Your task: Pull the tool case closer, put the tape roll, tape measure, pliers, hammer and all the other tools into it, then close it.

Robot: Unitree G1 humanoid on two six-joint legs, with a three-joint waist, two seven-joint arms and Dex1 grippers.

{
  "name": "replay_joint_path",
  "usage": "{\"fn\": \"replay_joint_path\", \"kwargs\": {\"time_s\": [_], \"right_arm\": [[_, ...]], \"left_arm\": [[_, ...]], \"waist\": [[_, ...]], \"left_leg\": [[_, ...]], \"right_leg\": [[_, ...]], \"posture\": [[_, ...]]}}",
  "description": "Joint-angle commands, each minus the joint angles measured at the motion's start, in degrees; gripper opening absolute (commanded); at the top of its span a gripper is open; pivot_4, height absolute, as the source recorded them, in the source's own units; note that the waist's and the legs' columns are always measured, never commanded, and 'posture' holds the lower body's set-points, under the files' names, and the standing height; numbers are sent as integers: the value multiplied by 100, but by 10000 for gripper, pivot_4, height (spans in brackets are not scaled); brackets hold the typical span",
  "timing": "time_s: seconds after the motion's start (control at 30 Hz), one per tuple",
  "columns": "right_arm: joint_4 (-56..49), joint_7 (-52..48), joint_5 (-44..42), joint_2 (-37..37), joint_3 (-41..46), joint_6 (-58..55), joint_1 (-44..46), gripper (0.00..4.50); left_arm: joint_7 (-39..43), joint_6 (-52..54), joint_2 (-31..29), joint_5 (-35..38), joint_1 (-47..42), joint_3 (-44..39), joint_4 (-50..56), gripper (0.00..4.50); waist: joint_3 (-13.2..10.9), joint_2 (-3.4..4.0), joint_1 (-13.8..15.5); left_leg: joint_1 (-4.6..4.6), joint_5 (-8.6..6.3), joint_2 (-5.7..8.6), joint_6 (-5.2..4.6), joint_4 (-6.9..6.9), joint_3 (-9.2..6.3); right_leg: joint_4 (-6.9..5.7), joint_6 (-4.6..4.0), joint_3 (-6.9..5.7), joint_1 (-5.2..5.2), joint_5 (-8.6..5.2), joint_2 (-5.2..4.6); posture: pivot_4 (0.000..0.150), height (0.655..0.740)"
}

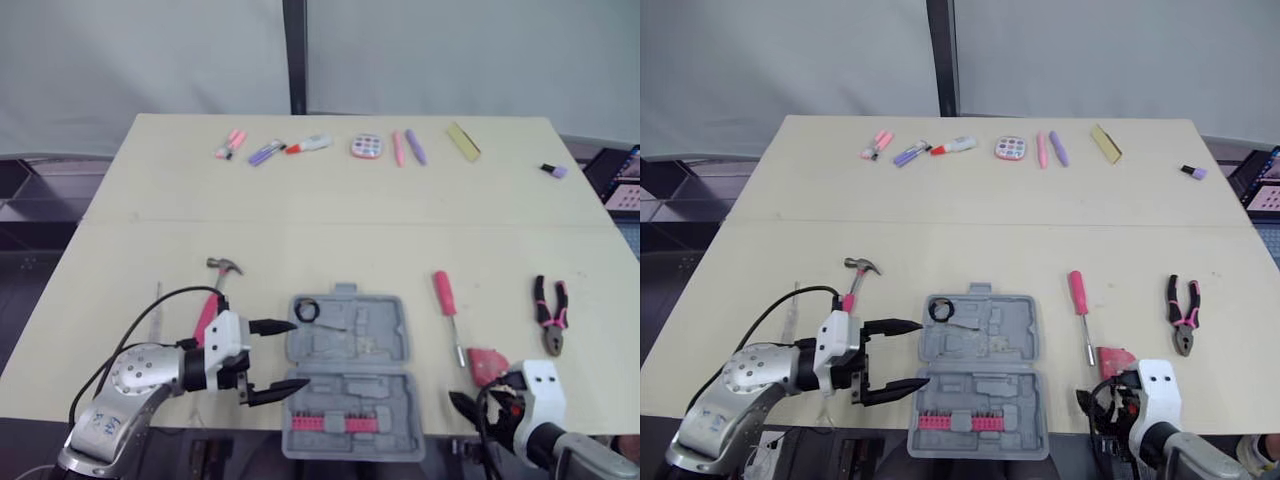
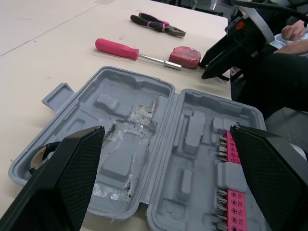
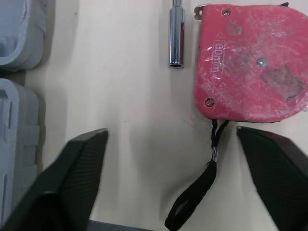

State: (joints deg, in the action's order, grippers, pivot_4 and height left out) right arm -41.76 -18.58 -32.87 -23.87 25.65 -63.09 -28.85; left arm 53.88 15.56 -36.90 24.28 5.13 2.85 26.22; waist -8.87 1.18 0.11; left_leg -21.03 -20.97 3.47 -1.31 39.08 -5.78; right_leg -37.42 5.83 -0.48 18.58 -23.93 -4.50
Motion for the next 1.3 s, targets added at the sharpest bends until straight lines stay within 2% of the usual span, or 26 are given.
{"fn": "replay_joint_path", "kwargs": {"time_s": [0.03,0.27,0.37,0.47,0.7,0.83,1.03,1.3], "right_arm": [[-116,-323,-262,-296,436,-188,-302,44753],[97,-1671,-769,-1286,1228,20,-1075,44753],[501,-2377,-438,-1699,1385,988,-1175,44753],[1182,-3121,85,-2033,1351,2457,-898,44753],[3464,-4508,1592,-3026,130,5790,396,44753],[4586,-5137,1921,-3331,-527,7009,1281,44753],[5620,-5932,2106,-3420,-1418,8091,2325,44753],[6541,-6179,2416,-3431,-2071,8812,3022,44753]], "left_arm": [[6,-23,7,68,-10,8,173,45000],[90,22,11,217,-70,-3,171,45000],[175,-42,5,248,-122,-16,149,45000],[243,-71,-37,246,-150,-53,129,45000],[475,-315,-191,224,-24,-255,31,45000],[517,-421,-242,264,193,-403,71,45000],[404,-792,-173,108,432,-534,117,45000],[455,-1643,-77,-190,626,-522,-114,45000]], "waist": [[0,0,3],[-1,-1,-6],[-2,-2,-12],[-2,-2,-13],[-4,-5,-19],[-7,-2,-15],[-8,-3,-5],[-8,-5,-12]], "left_leg": [[-1,0,0,0,0,0],[-1,0,-2,-1,-1,8],[-1,0,-5,-2,-2,11],[-2,0,-8,-2,-1,12],[-1,2,-12,-4,1,21],[-5,2,-11,-6,1,26],[-10,3,-14,-6,5,24],[-13,3,-14,-6,7,24]], "right_leg": [[0,0,0,0,0,0],[8,0,-1,-5,0,2],[29,0,-3,-13,0,5],[44,0,-7,-18,0,8],[46,0,-16,-17,0,8],[48,0,-18,-15,0,4],[52,0,-26,-16,0,4],[54,0,-31,-15,0,2]], "posture": [[1500,7134],[1500,7134],[1500,7134],[1500,7134],[1500,7134],[1500,7134],[1500,7134],[1500,7134]]}}
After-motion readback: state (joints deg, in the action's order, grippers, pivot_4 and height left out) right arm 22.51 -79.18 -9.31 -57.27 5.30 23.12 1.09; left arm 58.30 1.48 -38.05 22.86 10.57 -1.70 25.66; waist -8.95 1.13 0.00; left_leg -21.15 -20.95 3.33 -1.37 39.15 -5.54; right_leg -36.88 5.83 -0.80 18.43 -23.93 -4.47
